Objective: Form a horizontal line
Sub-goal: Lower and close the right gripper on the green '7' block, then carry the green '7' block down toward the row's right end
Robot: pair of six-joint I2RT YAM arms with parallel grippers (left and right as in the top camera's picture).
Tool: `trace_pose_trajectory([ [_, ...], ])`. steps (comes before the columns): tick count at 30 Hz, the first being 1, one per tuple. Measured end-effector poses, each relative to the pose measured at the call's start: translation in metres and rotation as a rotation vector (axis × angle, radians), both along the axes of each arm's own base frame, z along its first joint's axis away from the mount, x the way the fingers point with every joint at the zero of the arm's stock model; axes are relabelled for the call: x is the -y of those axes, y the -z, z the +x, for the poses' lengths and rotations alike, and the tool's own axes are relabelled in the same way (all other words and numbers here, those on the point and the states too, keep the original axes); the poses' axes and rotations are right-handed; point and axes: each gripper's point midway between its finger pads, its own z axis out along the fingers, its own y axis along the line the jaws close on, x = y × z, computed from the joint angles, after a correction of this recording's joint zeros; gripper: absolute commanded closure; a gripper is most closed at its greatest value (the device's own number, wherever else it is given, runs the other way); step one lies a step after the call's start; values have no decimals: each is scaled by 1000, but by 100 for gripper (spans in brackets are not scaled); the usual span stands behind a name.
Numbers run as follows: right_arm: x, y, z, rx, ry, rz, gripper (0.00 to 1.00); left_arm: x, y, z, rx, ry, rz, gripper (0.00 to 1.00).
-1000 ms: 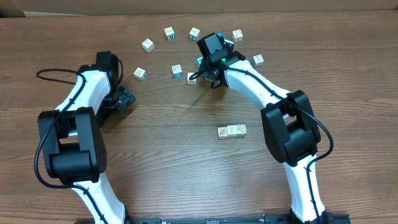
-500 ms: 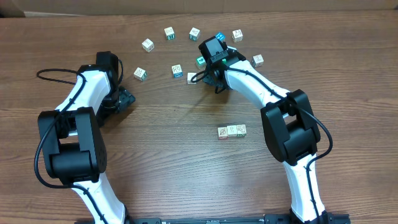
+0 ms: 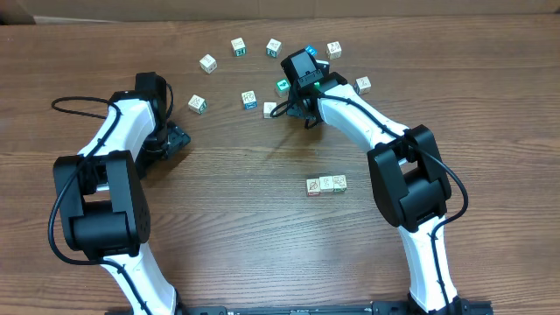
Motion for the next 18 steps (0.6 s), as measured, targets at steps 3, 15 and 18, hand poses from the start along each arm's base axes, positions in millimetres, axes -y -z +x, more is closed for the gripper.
trace_pose_trajectory([
  [3, 3, 2, -4, -16, -5, -18, 74, 0, 0, 0, 0, 0, 0, 0],
  [15, 32, -14, -36, -134, 14, -104, 77, 0, 0, 0, 0, 0, 0, 0],
  [18, 44, -39, -53, -169, 19, -123, 77, 0, 0, 0, 0, 0, 0, 0],
])
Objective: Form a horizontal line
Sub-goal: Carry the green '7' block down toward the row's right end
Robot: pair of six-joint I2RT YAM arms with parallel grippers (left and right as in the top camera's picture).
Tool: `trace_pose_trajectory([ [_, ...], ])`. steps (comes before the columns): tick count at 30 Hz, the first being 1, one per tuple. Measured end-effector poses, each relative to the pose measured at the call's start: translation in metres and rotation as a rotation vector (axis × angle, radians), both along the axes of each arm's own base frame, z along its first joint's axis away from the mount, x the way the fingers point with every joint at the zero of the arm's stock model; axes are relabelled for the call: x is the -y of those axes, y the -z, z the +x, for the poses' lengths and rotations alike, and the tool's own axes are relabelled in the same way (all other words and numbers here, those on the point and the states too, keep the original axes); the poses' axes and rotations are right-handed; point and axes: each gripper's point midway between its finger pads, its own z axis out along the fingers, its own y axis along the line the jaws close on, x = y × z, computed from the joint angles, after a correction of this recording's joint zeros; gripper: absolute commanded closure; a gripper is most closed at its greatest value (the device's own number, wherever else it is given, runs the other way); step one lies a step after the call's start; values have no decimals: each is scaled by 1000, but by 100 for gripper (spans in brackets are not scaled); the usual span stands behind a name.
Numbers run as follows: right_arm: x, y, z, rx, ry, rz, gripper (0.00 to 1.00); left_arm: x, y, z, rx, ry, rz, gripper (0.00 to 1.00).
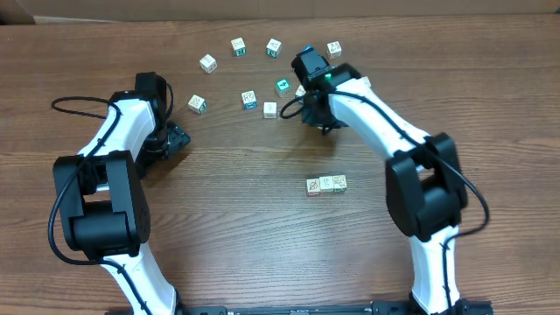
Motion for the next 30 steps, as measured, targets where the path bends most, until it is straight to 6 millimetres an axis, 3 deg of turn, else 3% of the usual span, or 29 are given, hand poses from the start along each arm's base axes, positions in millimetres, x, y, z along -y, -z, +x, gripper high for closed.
trace_pose_trajectory([
  [5, 16, -44, -35, -56, 1, -21, 76, 0, 0, 0, 0, 0, 0, 1],
  [10, 33, -62, -69, -150, 7, -64, 76, 0, 0, 0, 0, 3, 0, 0],
  [17, 47, -62, -100, -272, 31, -118, 76, 0, 0, 0, 0, 3, 0, 0],
  [30, 58, -35, -96, -261, 71, -130, 75, 0, 0, 0, 0, 3, 0, 1],
])
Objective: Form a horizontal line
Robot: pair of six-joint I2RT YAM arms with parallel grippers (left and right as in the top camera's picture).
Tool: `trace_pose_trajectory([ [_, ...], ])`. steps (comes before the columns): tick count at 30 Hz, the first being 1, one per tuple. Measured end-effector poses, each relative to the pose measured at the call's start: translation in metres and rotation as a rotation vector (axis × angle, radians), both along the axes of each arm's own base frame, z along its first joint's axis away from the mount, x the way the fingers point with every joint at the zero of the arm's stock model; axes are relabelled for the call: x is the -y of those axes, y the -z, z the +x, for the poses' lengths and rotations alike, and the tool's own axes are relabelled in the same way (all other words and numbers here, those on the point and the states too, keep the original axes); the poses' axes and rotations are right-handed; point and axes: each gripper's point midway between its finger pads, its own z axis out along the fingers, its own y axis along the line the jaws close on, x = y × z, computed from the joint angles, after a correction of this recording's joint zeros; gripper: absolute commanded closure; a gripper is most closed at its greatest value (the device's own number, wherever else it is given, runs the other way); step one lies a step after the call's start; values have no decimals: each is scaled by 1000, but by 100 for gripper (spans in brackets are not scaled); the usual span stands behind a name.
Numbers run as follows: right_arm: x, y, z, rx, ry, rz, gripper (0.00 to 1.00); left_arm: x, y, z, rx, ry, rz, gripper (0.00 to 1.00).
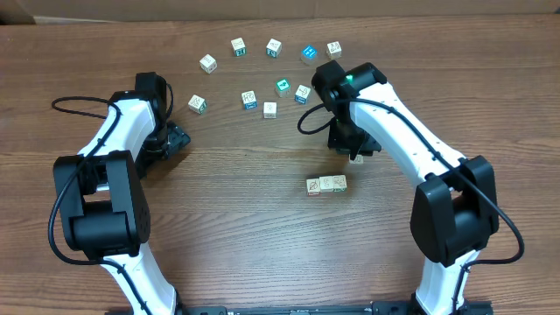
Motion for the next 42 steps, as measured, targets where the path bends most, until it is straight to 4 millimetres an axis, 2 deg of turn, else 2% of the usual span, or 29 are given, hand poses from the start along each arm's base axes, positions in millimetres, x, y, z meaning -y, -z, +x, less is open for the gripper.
trace_pose_trajectory([
  [7, 26, 20, 17, 29, 58, 34, 76, 0, 0, 0, 0, 0, 0, 0],
  [14, 40, 41, 19, 6, 46, 106, 78, 0, 0, 0, 0, 0, 0, 0],
  [28, 27, 71, 18, -4, -50, 242, 78, 0, 0, 0, 0, 0, 0, 0],
  [42, 27, 72, 17, -7, -57, 246, 78, 0, 0, 0, 0, 0, 0, 0],
])
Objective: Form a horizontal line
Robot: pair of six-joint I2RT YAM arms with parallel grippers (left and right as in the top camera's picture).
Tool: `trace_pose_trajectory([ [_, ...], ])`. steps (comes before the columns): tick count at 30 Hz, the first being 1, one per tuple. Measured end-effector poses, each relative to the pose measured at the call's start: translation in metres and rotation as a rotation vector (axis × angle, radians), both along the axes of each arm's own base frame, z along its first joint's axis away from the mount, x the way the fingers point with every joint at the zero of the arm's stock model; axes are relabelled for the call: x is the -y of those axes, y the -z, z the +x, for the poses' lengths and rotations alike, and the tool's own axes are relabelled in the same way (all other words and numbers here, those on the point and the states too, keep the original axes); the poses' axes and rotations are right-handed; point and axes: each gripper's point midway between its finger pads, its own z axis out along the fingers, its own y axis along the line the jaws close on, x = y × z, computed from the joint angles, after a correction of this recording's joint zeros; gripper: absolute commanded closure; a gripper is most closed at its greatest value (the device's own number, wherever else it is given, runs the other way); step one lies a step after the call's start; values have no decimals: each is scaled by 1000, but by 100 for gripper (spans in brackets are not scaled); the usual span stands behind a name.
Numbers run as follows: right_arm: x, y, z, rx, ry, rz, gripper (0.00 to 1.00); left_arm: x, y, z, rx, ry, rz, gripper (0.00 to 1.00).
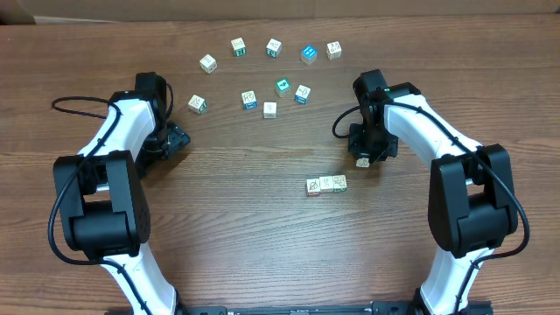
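Note:
A row of three pale cubes (pixel 326 185) lies side by side on the wooden table (pixel 262 236), right of centre. My right gripper (pixel 362 157) hangs just above and to the right of the row's right end. It is shut on a pale cube (pixel 362 163), which peeks out below the fingers. Several more cubes are scattered at the back, among them a teal cube (pixel 283 86) and a blue cube (pixel 308 53). My left gripper (pixel 178 138) rests on the table at the left, shut and empty.
Loose cubes lie in an arc at the back, from a pale cube (pixel 207 62) at the left to another pale cube (pixel 333 50) at the right. A black cable (pixel 70 103) loops beside the left arm.
My right gripper has shifted a little to the right and toward the front with the cube, and is now off the row's right end. The left arm has not moved.
My right gripper was first among the scattered cubes at the back, with a pale cube lying to its right. Then the arm covered that spot. Later the cube was gone from there and the gripper held one above the row, now at the row's right end.

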Motion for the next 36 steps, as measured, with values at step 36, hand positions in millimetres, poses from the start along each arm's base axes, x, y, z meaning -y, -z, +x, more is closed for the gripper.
trace_pose_trajectory([
  [36, -1, 8, 3, 35, 0, 9, 50, 0, 0, 0, 0, 0, 0, 1],
])
